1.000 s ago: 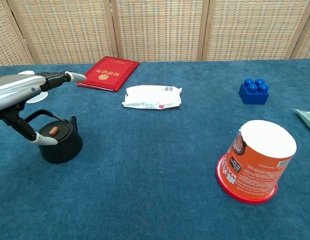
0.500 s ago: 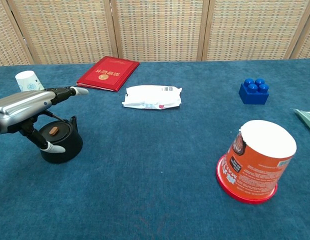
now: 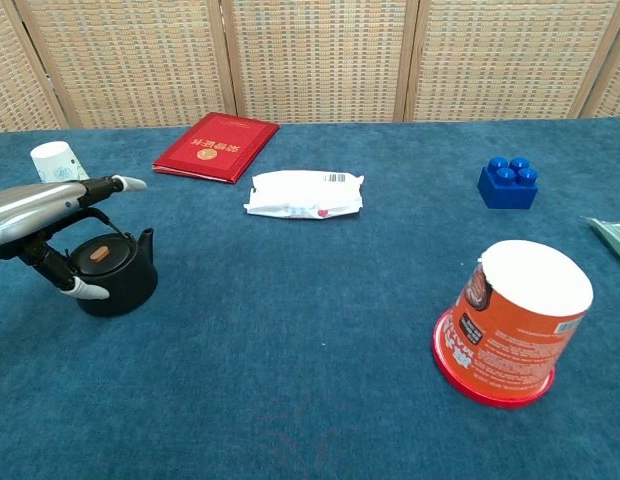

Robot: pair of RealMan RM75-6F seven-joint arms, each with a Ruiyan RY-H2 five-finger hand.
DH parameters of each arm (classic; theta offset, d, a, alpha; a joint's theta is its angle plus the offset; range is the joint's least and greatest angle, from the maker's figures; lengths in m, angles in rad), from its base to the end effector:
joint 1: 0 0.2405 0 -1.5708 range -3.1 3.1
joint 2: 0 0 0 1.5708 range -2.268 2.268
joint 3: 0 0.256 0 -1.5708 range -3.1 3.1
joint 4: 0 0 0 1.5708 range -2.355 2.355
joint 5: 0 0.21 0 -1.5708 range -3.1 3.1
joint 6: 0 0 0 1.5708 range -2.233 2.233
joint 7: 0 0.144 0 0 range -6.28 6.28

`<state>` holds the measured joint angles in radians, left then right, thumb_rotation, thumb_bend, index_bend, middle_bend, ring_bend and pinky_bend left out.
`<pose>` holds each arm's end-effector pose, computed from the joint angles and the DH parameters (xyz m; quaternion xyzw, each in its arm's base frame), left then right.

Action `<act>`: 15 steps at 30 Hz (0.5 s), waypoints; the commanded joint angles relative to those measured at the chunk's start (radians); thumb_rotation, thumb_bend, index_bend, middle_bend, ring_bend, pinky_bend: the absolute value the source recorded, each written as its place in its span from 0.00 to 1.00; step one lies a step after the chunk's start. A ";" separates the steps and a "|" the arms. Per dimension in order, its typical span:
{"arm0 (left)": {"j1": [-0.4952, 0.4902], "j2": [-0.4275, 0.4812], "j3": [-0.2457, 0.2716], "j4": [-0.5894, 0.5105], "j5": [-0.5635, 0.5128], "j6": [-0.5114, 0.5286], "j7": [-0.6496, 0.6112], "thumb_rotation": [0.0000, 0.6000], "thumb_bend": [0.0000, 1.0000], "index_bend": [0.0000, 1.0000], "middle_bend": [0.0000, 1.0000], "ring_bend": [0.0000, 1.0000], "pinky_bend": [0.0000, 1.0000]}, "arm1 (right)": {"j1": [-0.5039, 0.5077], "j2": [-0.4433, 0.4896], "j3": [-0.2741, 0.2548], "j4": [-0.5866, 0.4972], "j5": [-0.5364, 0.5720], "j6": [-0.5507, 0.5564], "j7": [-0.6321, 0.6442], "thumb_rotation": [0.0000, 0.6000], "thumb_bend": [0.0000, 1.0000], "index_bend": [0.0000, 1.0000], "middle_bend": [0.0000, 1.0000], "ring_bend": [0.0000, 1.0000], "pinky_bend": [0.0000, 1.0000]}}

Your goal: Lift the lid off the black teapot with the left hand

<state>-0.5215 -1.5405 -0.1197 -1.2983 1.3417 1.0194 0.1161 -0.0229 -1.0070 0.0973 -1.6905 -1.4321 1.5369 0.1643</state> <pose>-0.2433 0.3134 0.0003 -0.7146 -0.3992 -0.3538 0.4525 -0.3224 -0.1555 0.2044 0.5067 -0.4338 0.4187 0.6163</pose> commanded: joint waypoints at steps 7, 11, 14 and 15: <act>-0.022 0.017 -0.033 0.103 -0.044 -0.032 -0.051 1.00 0.11 0.00 0.00 0.00 0.00 | 0.005 -0.004 0.001 0.000 0.006 -0.010 -0.013 1.00 0.00 0.00 0.00 0.00 0.00; -0.025 0.038 -0.047 0.114 -0.044 -0.020 -0.079 1.00 0.11 0.00 0.00 0.00 0.00 | 0.007 -0.005 0.002 -0.001 0.010 -0.015 -0.017 1.00 0.00 0.00 0.00 0.00 0.00; -0.013 0.082 -0.043 0.070 -0.032 0.001 -0.097 1.00 0.11 0.00 0.00 0.00 0.00 | 0.008 -0.005 0.002 -0.002 0.012 -0.018 -0.015 1.00 0.00 0.00 0.00 0.00 0.00; -0.008 0.099 -0.039 0.048 -0.025 0.010 -0.101 1.00 0.11 0.00 0.00 0.00 0.00 | 0.008 -0.004 0.002 -0.002 0.012 -0.018 -0.014 1.00 0.00 0.00 0.00 0.00 0.00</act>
<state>-0.5385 -1.4705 -0.1620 -1.2165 1.3059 1.0129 0.0276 -0.0152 -1.0110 0.0990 -1.6921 -1.4200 1.5188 0.1505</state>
